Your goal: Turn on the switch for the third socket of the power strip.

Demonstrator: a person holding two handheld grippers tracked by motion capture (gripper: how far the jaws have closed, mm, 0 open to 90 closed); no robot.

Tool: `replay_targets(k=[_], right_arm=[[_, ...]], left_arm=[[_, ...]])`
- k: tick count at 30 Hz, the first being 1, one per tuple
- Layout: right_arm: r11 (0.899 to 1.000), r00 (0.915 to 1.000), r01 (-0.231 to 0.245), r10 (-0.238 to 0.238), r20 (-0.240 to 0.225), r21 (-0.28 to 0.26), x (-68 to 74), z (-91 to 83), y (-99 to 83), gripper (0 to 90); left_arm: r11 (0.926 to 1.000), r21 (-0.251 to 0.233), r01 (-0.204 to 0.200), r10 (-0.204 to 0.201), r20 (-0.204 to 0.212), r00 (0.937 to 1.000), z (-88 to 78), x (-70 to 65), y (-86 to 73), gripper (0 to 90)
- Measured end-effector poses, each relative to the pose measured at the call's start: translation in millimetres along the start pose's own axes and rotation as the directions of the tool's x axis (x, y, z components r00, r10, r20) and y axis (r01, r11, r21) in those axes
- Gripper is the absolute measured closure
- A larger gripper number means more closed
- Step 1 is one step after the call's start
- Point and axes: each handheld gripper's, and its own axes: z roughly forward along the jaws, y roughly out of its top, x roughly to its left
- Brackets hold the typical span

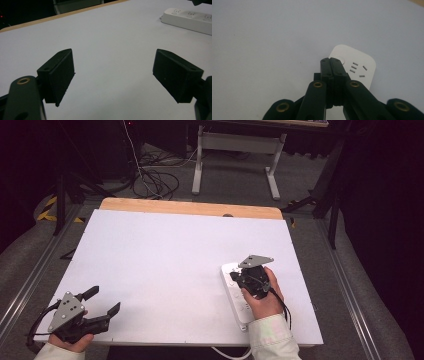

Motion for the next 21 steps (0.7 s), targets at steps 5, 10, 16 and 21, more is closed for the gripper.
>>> replay_targets(k=[5,10,16,21], right_arm=[[0.999,0.9998,-0.019,0.019,0.003,0.033,-2.2,5.9,-2.6,90.0],[0.997,0.9989,-0.046,0.046,0.01,0.059,-2.6,11.0,-4.2,90.0],[0.995,0.9982,-0.059,0.059,0.006,0.075,-1.9,16.0,-6.5,90.0],[0.995,0.9988,-0.047,0.046,0.014,0.09,0.1,19.0,-7.2,90.0]], left_arm=[[1.0,0.0,0.0,0.0,-0.002,1.0,-0.1,-0.1,0.0,17.8],[1.0,0.001,0.002,-0.002,-0.001,1.0,0.6,-0.5,0.0,17.8],[1.0,0.003,0.001,-0.001,-0.002,1.0,0.2,-0.2,0.0,17.9],[1.0,0.003,0.003,-0.003,0.0,1.0,0.7,-1.0,-0.1,17.8]])
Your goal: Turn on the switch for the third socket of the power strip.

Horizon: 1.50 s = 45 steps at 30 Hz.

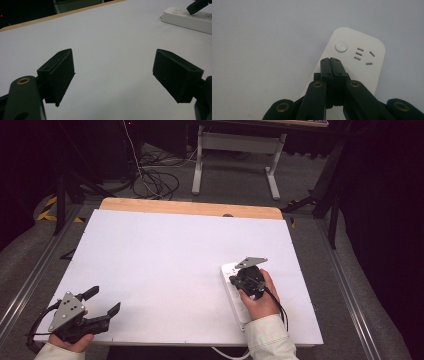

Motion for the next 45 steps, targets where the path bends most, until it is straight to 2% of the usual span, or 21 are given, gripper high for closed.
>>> replay_targets(k=[21,28,32,36,40,45], right_arm=[[1.0,0.9997,0.014,-0.014,0.018,-0.004,3.5,2.0,-2.3,90.0],[1.0,0.9999,0.002,-0.002,0.015,-0.001,3.4,2.8,-2.4,90.0],[1.0,0.9992,0.017,-0.017,0.037,0.006,6.5,3.3,-2.2,90.0],[1.0,0.9992,0.005,-0.005,0.039,0.005,6.5,3.5,-2.4,90.0],[1.0,0.998,0.021,-0.021,0.06,0.005,9.8,3.9,-2.9,90.0],[1.0,0.9983,0.025,-0.025,0.052,-0.003,8.6,4.0,-4.2,90.0]], left_arm=[[1.0,0.0,-0.007,0.007,-0.008,0.9999,-1.6,0.5,0.3,17.8],[1.0,-0.001,-0.001,0.001,-0.007,1.0,-1.5,0.2,0.1,17.8],[1.0,-0.001,-0.001,0.001,-0.008,1.0,-1.4,0.1,0.0,17.8],[1.0,0.0,-0.001,0.001,-0.009,1.0,-1.5,0.0,-0.1,17.8],[1.0,0.0,-0.003,0.003,-0.01,0.9999,-1.4,-0.1,0.0,17.8],[1.0,0.001,-0.001,0.001,-0.009,1.0,-1.6,-0.4,-0.1,17.8]])
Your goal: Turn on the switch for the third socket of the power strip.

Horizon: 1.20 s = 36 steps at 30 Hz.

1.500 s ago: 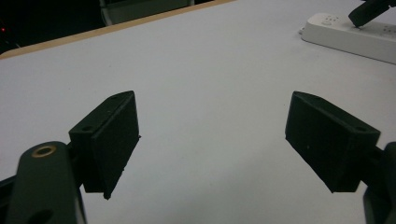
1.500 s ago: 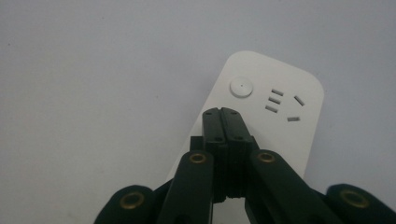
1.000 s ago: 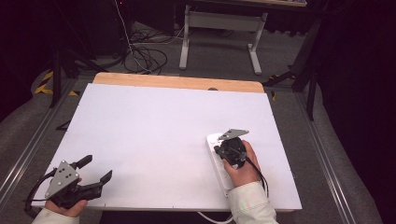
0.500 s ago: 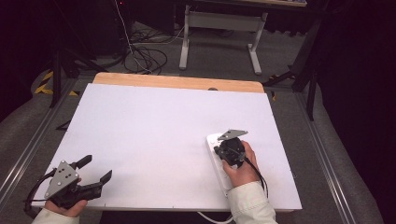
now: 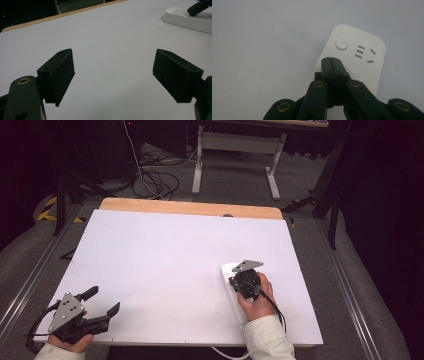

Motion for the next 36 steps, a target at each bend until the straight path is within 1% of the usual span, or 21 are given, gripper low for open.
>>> replay_targets(k=[3,5,7,10,14,16,20,21,23,24,30,33,35,36], right_arm=[[1.0,1.0,-0.004,0.004,0.004,-0.001,0.3,0.3,-0.1,90.0],[1.0,1.0,-0.007,0.007,0.006,0.0,0.3,0.3,-0.2,90.0],[1.0,0.9999,-0.015,0.015,-0.003,-0.005,-0.1,0.2,-0.9,90.0],[1.0,0.9999,-0.014,0.014,-0.005,-0.007,-0.5,0.0,-1.3,90.0],[1.0,0.9999,-0.016,0.016,-0.001,-0.007,-0.5,0.3,-1.4,90.0],[1.0,0.9999,-0.014,0.014,-0.001,-0.007,-0.4,0.3,-1.5,90.0],[1.0,0.9999,-0.002,0.002,0.013,-0.006,0.6,0.4,-1.4,90.0],[1.0,1.0,-0.008,0.009,0.005,-0.006,0.2,0.4,-1.4,90.0],[1.0,1.0,-0.008,0.008,0.005,-0.005,0.0,0.3,-1.5,90.0],[1.0,0.9998,-0.005,0.005,0.02,-0.003,0.4,0.5,-1.5,90.0],[1.0,0.9998,-0.007,0.007,0.018,-0.008,0.3,0.4,-2.1,90.0],[1.0,0.9996,0.001,-0.001,0.028,-0.007,1.7,0.4,-2.0,90.0],[1.0,0.9997,-0.002,0.003,0.023,-0.008,1.0,0.3,-2.3,90.0],[1.0,0.9999,-0.007,0.007,0.012,0.0,0.8,0.4,-2.1,90.0]], left_arm=[[1.0,0.0,-0.008,0.008,-0.003,1.0,-0.3,0.8,0.1,17.8],[1.0,0.0,-0.008,0.008,-0.002,1.0,-0.4,0.9,0.2,17.8],[1.0,-0.002,-0.004,0.004,-0.001,1.0,-0.6,0.5,0.1,17.8],[1.0,-0.004,-0.001,0.001,-0.003,1.0,-0.8,0.4,0.1,17.8],[1.0,-0.003,-0.006,0.006,-0.006,1.0,-1.1,0.5,0.3,17.9],[1.0,-0.004,-0.004,0.004,-0.005,1.0,-0.9,0.2,0.2,17.9],[1.0,0.0,-0.007,0.007,-0.007,0.9999,-1.1,0.8,0.1,17.9],[1.0,0.001,-0.008,0.008,-0.008,0.9999,-1.0,0.8,0.0,17.9],[1.0,-0.001,-0.003,0.003,-0.006,1.0,-0.9,0.5,0.0,17.9],[1.0,-0.001,-0.003,0.003,-0.006,1.0,-1.0,0.5,-0.1,17.9],[1.0,0.0,-0.004,0.004,-0.005,1.0,-0.8,0.3,0.0,17.9],[1.0,0.001,-0.003,0.003,-0.004,1.0,-0.6,0.4,0.1,17.9],[1.0,0.002,-0.003,0.003,-0.003,1.0,-0.5,0.1,0.1,17.9],[1.0,0.002,-0.004,0.004,-0.002,1.0,-0.5,0.0,0.0,17.9]])
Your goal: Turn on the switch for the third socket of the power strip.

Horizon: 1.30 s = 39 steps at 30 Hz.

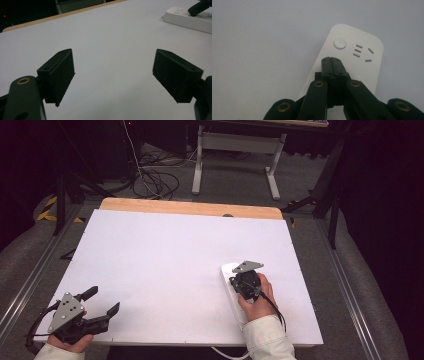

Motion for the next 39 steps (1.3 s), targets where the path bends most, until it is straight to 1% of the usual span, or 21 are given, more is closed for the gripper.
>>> replay_targets(k=[1,2,4,7,8,12,13,14,17,18,19,24,30,33,36,39], right_arm=[[1.0,0.9998,-0.01,0.009,-0.016,-0.001,-0.2,0.0,-0.3,90.0],[1.0,0.9999,-0.006,0.006,-0.015,-0.001,-0.1,-0.2,-0.4,90.0],[1.0,0.9998,-0.007,0.007,-0.019,0.001,-0.7,-0.2,-0.1,90.0],[1.0,0.9997,-0.009,0.009,-0.022,-0.003,-1.1,-0.3,-0.6,90.0],[1.0,0.9997,-0.008,0.008,-0.021,-0.003,-1.0,-0.4,-0.4,90.0],[1.0,0.9998,-0.011,0.011,-0.016,0.002,-0.5,-1.3,-0.2,90.0],[1.0,0.9999,-0.006,0.006,-0.009,-0.009,-0.2,-2.3,-1.1,90.0],[1.0,0.9999,-0.015,0.015,-0.004,-0.006,-0.2,-3.6,-1.8,90.0],[0.999,0.9998,-0.015,0.015,-0.011,-0.043,-1.6,-9.8,-2.3,90.0],[0.998,0.9996,-0.016,0.015,-0.025,-0.061,-1.1,-12.3,-1.9,90.0],[0.997,0.9996,-0.014,0.013,-0.025,-0.073,0.0,-14.7,-0.9,90.0],[0.995,0.9996,0.01,-0.012,-0.024,-0.102,4.9,-23.0,2.9,90.0],[0.989,0.9993,0.014,-0.019,-0.032,-0.145,5.7,-35.0,4.6,90.0],[0.986,0.999,0.021,-0.027,-0.034,-0.168,7.4,-40.1,6.0,87.6],[0.983,0.9988,0.031,-0.037,-0.032,-0.182,10.0,-44.3,7.7,86.6],[0.983,0.9979,0.036,-0.045,-0.047,-0.179,11.8,-46.4,10.0,85.9]], left_arm=[[1.0,-0.002,0.003,-0.003,0.0,1.0,0.2,-0.1,-0.1,17.9],[1.0,0.0,-0.001,0.001,-0.004,1.0,0.2,0.3,0.0,17.9],[1.0,-0.002,0.006,-0.006,-0.004,1.0,0.6,0.0,-0.2,17.9],[1.0,0.001,-0.003,0.003,-0.004,1.0,-0.1,0.7,0.0,17.9],[1.0,0.0,0.004,-0.004,-0.003,1.0,0.1,0.5,-0.1,17.9],[1.0,0.0,0.006,-0.006,-0.004,1.0,0.2,0.6,-0.1,17.9],[1.0,0.002,0.007,-0.007,-0.003,1.0,0.3,0.7,-0.2,17.9],[1.0,0.001,0.006,-0.006,-0.004,1.0,0.5,1.0,-0.1,17.9],[1.0,0.003,0.01,-0.01,-0.001,1.0,1.2,1.2,-0.1,17.9],[1.0,0.002,0.01,-0.01,-0.001,1.0,1.2,1.1,0.0,17.9],[1.0,0.001,0.009,-0.009,-0.001,1.0,1.2,1.0,0.1,17.9],[1.0,0.002,0.008,-0.008,-0.002,1.0,0.9,0.7,0.1,17.9],[1.0,0.001,0.01,-0.01,0.0,1.0,1.1,1.0,0.0,17.9],[1.0,0.002,0.009,-0.009,-0.001,1.0,1.3,1.1,0.0,17.9],[1.0,0.002,0.007,-0.007,-0.003,1.0,1.1,0.9,0.1,17.9],[0.9999,0.002,0.01,-0.01,-0.003,0.9999,1.7,0.9,0.0,17.9]])
